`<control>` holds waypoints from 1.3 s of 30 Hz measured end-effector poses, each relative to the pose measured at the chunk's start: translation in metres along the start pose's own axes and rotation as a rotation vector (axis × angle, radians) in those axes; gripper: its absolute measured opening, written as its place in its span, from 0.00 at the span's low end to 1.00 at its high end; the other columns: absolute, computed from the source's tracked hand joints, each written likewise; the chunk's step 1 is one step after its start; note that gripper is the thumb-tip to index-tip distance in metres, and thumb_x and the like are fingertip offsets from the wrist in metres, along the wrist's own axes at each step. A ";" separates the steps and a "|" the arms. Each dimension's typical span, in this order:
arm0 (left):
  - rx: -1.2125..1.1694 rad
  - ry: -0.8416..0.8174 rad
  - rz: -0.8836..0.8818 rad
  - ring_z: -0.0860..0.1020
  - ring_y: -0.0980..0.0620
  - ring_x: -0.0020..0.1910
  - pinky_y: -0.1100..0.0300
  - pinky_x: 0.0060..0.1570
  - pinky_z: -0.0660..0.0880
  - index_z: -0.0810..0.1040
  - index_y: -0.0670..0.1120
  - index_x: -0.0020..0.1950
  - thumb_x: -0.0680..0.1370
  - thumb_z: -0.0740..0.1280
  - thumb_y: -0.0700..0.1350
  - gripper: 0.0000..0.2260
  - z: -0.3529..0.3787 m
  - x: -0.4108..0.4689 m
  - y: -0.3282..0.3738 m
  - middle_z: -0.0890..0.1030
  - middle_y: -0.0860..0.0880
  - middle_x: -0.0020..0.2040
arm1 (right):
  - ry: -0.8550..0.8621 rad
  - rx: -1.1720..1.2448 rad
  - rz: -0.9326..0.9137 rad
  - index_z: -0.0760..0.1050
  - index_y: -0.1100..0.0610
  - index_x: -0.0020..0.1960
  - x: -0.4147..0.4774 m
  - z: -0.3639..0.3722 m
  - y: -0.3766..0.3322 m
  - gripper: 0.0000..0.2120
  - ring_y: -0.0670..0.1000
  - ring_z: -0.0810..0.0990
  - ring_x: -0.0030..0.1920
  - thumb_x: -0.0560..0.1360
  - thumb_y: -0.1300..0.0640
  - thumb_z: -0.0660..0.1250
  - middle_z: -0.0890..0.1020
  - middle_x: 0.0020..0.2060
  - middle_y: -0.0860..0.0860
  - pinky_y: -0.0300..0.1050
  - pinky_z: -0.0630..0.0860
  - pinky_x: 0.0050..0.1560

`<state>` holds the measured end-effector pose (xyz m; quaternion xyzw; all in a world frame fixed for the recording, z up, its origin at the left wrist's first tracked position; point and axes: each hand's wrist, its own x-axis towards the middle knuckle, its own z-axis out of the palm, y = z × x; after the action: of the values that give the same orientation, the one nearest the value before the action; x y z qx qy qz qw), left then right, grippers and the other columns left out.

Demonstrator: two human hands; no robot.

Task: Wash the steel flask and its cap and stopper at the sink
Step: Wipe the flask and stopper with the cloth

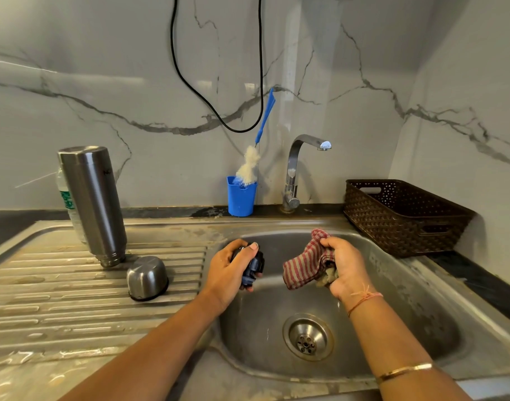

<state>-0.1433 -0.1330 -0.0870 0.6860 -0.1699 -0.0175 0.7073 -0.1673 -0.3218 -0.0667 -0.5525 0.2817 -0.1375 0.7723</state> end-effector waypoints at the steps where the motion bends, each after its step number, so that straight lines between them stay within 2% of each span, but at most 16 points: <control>1: -0.008 0.010 -0.003 0.80 0.53 0.32 0.63 0.24 0.74 0.75 0.40 0.49 0.79 0.63 0.46 0.08 0.000 0.001 0.000 0.78 0.40 0.41 | -0.004 0.002 0.003 0.77 0.57 0.57 -0.001 0.000 0.000 0.12 0.55 0.77 0.37 0.74 0.56 0.64 0.81 0.48 0.59 0.39 0.69 0.22; 5: -0.023 0.038 -0.008 0.80 0.49 0.33 0.62 0.26 0.75 0.75 0.39 0.48 0.79 0.63 0.45 0.09 0.000 0.003 -0.001 0.78 0.41 0.40 | -0.068 -0.073 -0.069 0.78 0.56 0.49 -0.011 0.001 -0.003 0.06 0.53 0.76 0.37 0.75 0.58 0.63 0.79 0.40 0.56 0.42 0.71 0.30; 8: -0.050 0.104 -0.012 0.80 0.46 0.35 0.61 0.28 0.75 0.77 0.41 0.45 0.80 0.63 0.45 0.08 -0.003 0.006 -0.004 0.79 0.42 0.40 | -0.282 -0.309 -0.261 0.79 0.54 0.49 -0.025 0.004 -0.006 0.08 0.52 0.78 0.39 0.77 0.60 0.62 0.81 0.43 0.57 0.43 0.75 0.34; 11: -0.050 0.199 -0.018 0.79 0.47 0.38 0.57 0.33 0.75 0.78 0.45 0.44 0.79 0.63 0.46 0.08 -0.008 0.011 -0.008 0.80 0.44 0.39 | -0.524 -0.534 -0.382 0.75 0.46 0.60 -0.042 0.013 -0.008 0.16 0.47 0.79 0.39 0.77 0.61 0.63 0.82 0.47 0.54 0.39 0.78 0.41; 14: -0.042 0.249 -0.014 0.77 0.51 0.38 0.58 0.37 0.75 0.78 0.47 0.43 0.79 0.63 0.46 0.08 -0.010 0.013 -0.009 0.79 0.46 0.39 | -0.674 -0.804 -0.454 0.62 0.34 0.68 -0.056 0.023 -0.001 0.28 0.43 0.79 0.36 0.75 0.57 0.66 0.81 0.41 0.52 0.38 0.80 0.43; 16: -0.031 0.259 -0.004 0.77 0.51 0.39 0.58 0.38 0.75 0.78 0.47 0.43 0.80 0.63 0.45 0.08 -0.010 0.013 -0.010 0.79 0.47 0.39 | -0.691 -0.939 -0.503 0.55 0.30 0.68 -0.059 0.030 0.006 0.32 0.42 0.78 0.37 0.74 0.55 0.66 0.80 0.37 0.47 0.43 0.79 0.50; 19: -0.023 0.277 0.017 0.77 0.51 0.40 0.56 0.41 0.75 0.78 0.47 0.43 0.80 0.62 0.45 0.08 -0.011 0.013 -0.013 0.79 0.47 0.40 | -0.684 -0.979 -0.522 0.54 0.30 0.70 -0.058 0.034 0.010 0.32 0.43 0.80 0.44 0.75 0.52 0.65 0.81 0.40 0.44 0.46 0.78 0.56; 22: 0.010 0.225 0.085 0.78 0.55 0.38 0.61 0.39 0.75 0.77 0.47 0.43 0.80 0.62 0.44 0.08 -0.010 0.012 -0.013 0.79 0.48 0.39 | -0.720 -1.032 -0.500 0.51 0.29 0.72 -0.059 0.035 0.008 0.34 0.43 0.79 0.46 0.75 0.50 0.64 0.80 0.45 0.43 0.45 0.77 0.57; 24: -0.020 0.203 0.118 0.78 0.59 0.37 0.63 0.38 0.75 0.77 0.47 0.43 0.80 0.61 0.43 0.08 -0.007 0.011 -0.012 0.79 0.51 0.37 | -0.772 -1.061 -0.460 0.47 0.29 0.72 -0.062 0.035 0.006 0.36 0.42 0.76 0.41 0.75 0.50 0.64 0.76 0.41 0.41 0.41 0.75 0.52; 26: -0.069 0.211 0.120 0.78 0.59 0.38 0.63 0.40 0.75 0.77 0.47 0.43 0.81 0.60 0.43 0.09 -0.005 0.011 -0.012 0.79 0.52 0.38 | -0.813 -1.122 -0.421 0.41 0.27 0.70 -0.065 0.035 0.005 0.39 0.44 0.76 0.41 0.75 0.50 0.64 0.75 0.39 0.43 0.42 0.76 0.50; 28: -0.100 0.220 0.114 0.78 0.60 0.38 0.65 0.40 0.75 0.77 0.48 0.44 0.81 0.59 0.43 0.09 -0.003 0.010 -0.011 0.79 0.53 0.38 | -0.813 -1.181 -0.411 0.37 0.25 0.68 -0.067 0.036 0.004 0.41 0.48 0.79 0.46 0.74 0.49 0.64 0.77 0.44 0.48 0.46 0.78 0.54; 30: -0.130 0.233 0.099 0.78 0.60 0.38 0.65 0.39 0.75 0.77 0.49 0.43 0.81 0.59 0.43 0.09 -0.002 0.009 -0.010 0.79 0.54 0.37 | -0.805 -1.224 -0.422 0.36 0.25 0.68 -0.067 0.037 0.004 0.41 0.50 0.80 0.47 0.74 0.49 0.64 0.78 0.47 0.50 0.48 0.78 0.55; 36: -0.160 0.289 0.077 0.77 0.53 0.41 0.57 0.43 0.75 0.77 0.47 0.42 0.81 0.60 0.43 0.09 -0.001 0.012 -0.011 0.78 0.49 0.39 | -0.813 -1.290 -0.440 0.34 0.26 0.68 -0.065 0.037 0.005 0.42 0.52 0.79 0.49 0.75 0.48 0.64 0.78 0.55 0.56 0.47 0.78 0.54; 39: -0.144 0.319 0.084 0.77 0.53 0.41 0.57 0.44 0.74 0.77 0.47 0.42 0.81 0.60 0.44 0.10 -0.001 0.013 -0.011 0.78 0.49 0.38 | -0.815 -1.283 -0.446 0.34 0.26 0.68 -0.065 0.037 0.005 0.42 0.53 0.79 0.50 0.75 0.48 0.64 0.78 0.51 0.54 0.48 0.78 0.55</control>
<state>-0.1289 -0.1362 -0.0953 0.6199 -0.0824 0.1092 0.7726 -0.1979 -0.2576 -0.0445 -0.9401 -0.1163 0.1135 0.2996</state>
